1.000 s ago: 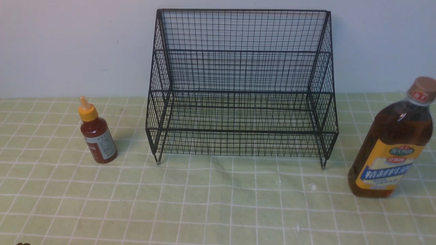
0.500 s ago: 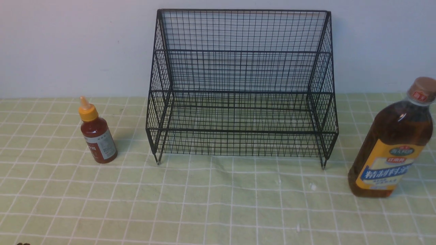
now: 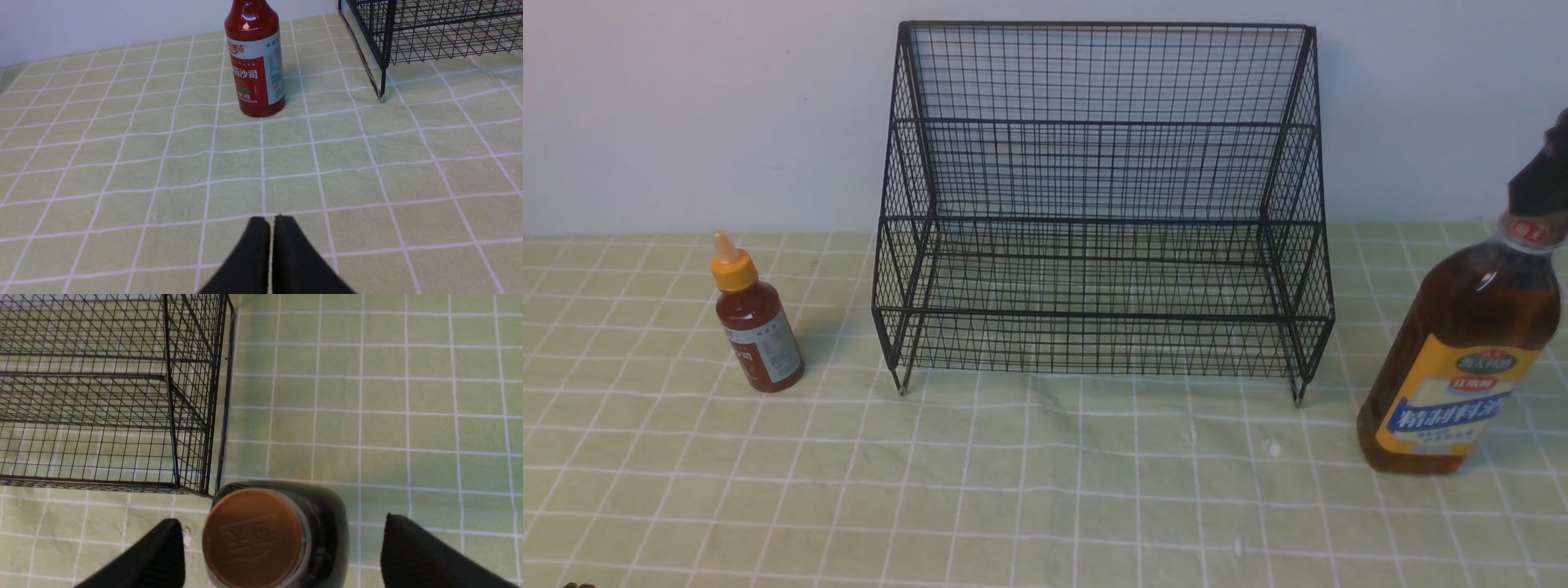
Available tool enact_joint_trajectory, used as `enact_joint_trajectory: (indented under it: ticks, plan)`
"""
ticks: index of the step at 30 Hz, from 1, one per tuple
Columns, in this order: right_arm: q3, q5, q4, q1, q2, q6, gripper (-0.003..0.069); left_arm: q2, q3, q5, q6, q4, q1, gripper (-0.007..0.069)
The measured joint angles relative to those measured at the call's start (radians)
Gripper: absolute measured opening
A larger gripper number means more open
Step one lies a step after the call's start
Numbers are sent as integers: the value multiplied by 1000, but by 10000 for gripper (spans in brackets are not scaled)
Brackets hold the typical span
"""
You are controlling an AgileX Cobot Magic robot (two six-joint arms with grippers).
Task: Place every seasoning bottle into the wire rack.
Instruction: Use the right arm to grab the condiment bottle closest to it, then use the right arm to put the condiment bottle back on the shelf
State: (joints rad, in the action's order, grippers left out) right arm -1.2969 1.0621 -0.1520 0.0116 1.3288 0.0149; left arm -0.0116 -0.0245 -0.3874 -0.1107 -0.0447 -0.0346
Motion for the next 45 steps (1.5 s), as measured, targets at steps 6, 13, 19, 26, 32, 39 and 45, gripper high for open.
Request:
enact_joint_trajectory:
  ticks: [6, 13, 19, 26, 32, 39, 45]
  plan:
    - [-3, -8, -16, 0, 24, 20, 598, 0, 0, 0, 0, 0, 0, -6]
    - [-3, -11, -16, 0, 91, 33, 544, 0, 0, 0, 0, 0, 0, -6]
    - [-3, -7, -25, 0, 98, 55, 324, 0, 0, 0, 0, 0, 0, -6]
    - [-5, 57, -25, 0, 54, 87, 325, 0, 0, 0, 0, 0, 0, -6]
    - [-134, 175, -43, 0, -28, 94, 325, 0, 0, 0, 0, 0, 0, -6]
    - [-341, 195, -151, 0, -74, 164, 325, 0, 0, 0, 0, 0, 0, -6]
    - [-456, 157, -394, 0, -27, 262, 325, 0, 0, 0, 0, 0, 0, -6]
